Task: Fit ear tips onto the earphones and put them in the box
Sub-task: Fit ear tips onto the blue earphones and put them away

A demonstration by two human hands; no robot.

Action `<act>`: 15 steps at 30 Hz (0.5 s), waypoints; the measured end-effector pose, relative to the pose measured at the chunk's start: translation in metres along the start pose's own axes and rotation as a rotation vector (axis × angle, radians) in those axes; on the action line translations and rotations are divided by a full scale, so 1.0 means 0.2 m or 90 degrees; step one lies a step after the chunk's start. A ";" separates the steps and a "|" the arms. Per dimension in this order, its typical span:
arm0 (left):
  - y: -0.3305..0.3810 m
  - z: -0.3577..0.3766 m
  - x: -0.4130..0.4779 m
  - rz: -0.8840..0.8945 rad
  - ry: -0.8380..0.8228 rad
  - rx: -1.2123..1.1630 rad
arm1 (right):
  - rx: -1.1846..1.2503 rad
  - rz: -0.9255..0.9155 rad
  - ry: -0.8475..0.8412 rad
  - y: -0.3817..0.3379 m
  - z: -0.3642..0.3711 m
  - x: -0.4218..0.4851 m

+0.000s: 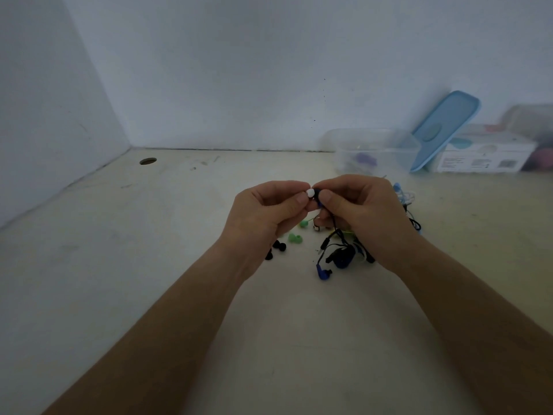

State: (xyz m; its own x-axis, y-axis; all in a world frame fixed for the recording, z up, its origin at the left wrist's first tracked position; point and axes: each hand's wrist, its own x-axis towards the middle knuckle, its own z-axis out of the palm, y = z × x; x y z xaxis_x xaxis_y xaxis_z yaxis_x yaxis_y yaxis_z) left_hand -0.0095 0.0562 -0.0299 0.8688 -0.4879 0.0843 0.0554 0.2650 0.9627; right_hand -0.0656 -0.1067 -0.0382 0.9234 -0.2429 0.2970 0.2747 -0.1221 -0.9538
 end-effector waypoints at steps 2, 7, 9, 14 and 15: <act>0.00 0.00 0.00 0.018 0.019 0.028 | 0.011 -0.003 0.006 0.00 0.00 0.00; 0.00 0.00 0.00 0.020 0.016 0.028 | 0.015 -0.017 0.018 0.01 -0.01 0.01; 0.00 0.00 0.00 0.007 0.007 0.011 | 0.018 -0.025 0.026 0.01 -0.01 0.01; 0.00 -0.01 0.00 -0.011 -0.009 -0.045 | 0.017 -0.031 0.021 0.00 -0.01 0.00; 0.00 -0.01 0.00 -0.010 -0.009 -0.051 | 0.016 -0.031 0.017 0.00 -0.01 0.00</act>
State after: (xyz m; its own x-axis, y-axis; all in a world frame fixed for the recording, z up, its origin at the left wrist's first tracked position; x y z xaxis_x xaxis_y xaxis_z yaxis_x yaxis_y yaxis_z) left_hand -0.0077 0.0570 -0.0312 0.8604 -0.5042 0.0743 0.1082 0.3231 0.9402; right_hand -0.0650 -0.1084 -0.0382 0.9015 -0.2635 0.3434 0.3257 -0.1096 -0.9391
